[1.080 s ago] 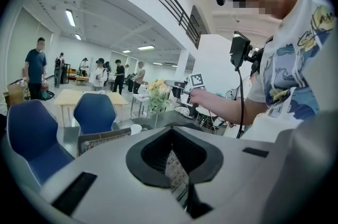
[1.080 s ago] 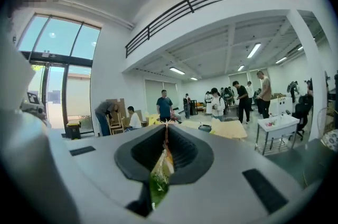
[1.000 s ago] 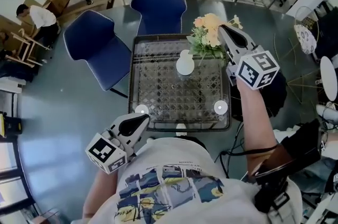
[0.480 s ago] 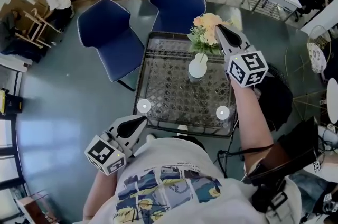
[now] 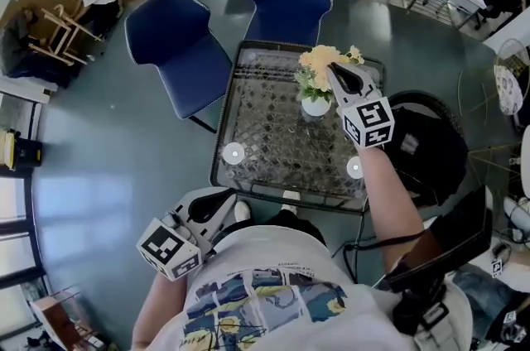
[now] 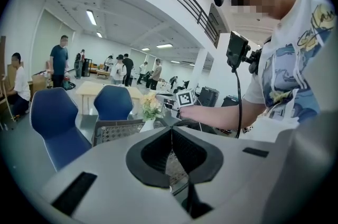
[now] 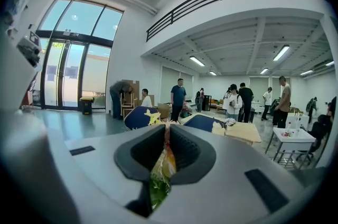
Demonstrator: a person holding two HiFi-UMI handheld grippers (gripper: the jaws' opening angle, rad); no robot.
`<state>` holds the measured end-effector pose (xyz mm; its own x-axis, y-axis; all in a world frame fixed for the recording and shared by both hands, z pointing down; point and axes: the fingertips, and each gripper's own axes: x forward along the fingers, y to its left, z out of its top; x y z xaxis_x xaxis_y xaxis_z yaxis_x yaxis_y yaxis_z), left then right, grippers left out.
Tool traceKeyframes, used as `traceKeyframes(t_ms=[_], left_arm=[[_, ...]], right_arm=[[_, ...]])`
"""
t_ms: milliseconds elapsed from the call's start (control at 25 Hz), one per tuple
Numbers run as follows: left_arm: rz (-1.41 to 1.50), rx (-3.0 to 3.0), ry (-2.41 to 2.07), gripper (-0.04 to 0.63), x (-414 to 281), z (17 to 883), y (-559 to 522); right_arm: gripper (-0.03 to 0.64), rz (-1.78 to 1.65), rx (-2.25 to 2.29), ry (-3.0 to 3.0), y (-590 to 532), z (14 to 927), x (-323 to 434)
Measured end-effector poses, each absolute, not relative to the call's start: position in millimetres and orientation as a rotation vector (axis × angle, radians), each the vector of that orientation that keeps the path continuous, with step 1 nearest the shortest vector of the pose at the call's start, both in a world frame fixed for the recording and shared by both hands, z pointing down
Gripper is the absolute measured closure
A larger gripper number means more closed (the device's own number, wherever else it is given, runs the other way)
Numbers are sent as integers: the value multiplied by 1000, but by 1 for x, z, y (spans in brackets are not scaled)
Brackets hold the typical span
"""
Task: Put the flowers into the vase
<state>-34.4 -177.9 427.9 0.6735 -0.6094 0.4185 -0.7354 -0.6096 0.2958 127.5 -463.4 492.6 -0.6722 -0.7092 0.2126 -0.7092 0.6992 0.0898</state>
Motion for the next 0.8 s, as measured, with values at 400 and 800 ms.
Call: traceKeyframes(t_ms=[400,800], left_arm=[[351,2537,-944,586,-50,417,-159],[282,2645,-797,586,-120,408,-96]], right_arm=[[555,-26,1211,-2575,-446,488,132],[554,-10,1351,-2472,-324,457,102]])
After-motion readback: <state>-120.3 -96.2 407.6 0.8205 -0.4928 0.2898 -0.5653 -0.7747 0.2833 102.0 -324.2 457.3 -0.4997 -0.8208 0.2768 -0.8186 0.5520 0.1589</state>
